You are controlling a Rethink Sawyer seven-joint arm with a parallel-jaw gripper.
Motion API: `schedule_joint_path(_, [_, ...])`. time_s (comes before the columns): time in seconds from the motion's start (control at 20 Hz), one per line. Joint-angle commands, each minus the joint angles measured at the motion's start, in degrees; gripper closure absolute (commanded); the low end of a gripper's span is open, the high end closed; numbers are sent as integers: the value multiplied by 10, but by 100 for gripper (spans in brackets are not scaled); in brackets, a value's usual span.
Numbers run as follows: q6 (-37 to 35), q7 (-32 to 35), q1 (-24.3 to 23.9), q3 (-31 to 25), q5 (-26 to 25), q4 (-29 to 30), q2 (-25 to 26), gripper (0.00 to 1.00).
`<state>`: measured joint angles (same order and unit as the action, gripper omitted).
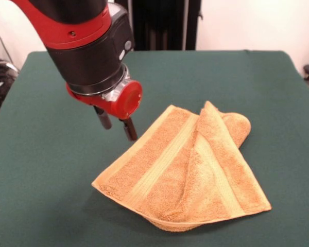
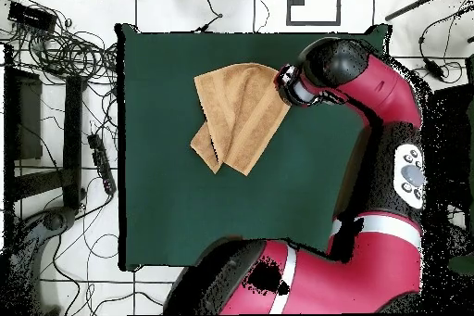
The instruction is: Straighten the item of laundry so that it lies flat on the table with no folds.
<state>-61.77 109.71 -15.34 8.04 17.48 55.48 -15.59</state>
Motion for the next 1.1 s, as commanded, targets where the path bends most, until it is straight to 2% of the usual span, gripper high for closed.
schedule_joint_path(0.05, [62, 64, 33, -83, 25, 126, -7, 0])
schedule_joint_path(0.7, [112, 106, 53, -92, 51, 163, -19, 0])
schedule_joint_path(1.1, [98, 116, 54, -99, 80, 184, -29, 0])
